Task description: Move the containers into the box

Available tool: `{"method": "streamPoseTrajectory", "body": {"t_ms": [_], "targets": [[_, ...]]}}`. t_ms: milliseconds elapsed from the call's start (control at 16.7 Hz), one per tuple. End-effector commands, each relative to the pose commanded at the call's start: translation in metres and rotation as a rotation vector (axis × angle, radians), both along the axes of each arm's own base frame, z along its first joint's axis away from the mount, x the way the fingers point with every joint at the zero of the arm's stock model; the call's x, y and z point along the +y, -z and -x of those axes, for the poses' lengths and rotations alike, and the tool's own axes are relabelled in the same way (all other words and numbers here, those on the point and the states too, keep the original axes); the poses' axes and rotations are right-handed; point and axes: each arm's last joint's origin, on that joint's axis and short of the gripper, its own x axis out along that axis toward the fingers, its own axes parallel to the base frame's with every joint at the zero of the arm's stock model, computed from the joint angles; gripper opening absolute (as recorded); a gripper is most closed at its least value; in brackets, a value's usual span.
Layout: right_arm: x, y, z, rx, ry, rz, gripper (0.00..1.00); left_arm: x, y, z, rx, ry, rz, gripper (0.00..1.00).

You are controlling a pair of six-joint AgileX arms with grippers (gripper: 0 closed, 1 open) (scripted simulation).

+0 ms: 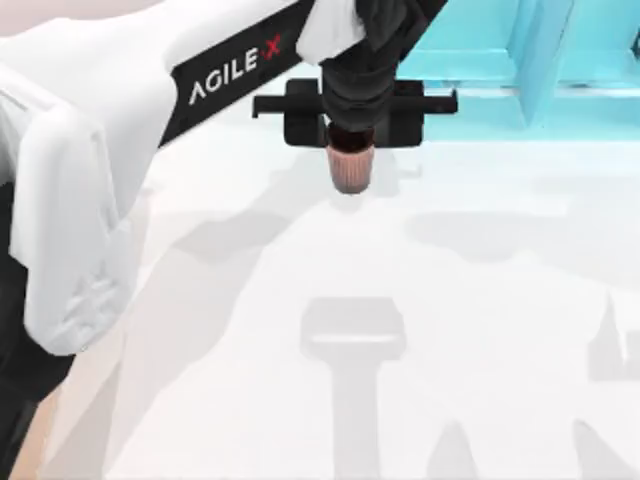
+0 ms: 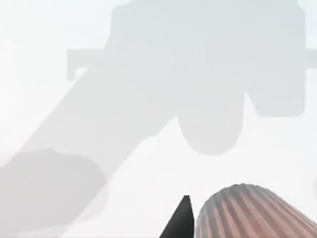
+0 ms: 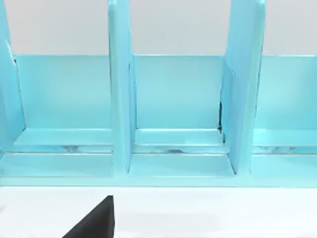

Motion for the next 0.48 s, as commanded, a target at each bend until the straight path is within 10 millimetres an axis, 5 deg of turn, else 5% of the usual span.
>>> {"method": "streamPoseTrajectory", "body": {"t_ms": [180, 480], "targets": [[0.000, 0.000, 0.000, 0.000, 0.000, 0.000, 1.00, 0.024, -0.020, 0.003, -0.001, 0.000, -0.003, 0.00], [0.000, 0.000, 0.000, 0.000, 0.000, 0.000, 1.00, 0.025, -0.022, 0.004, -0.003, 0.005, -0.005, 0.00]]}}
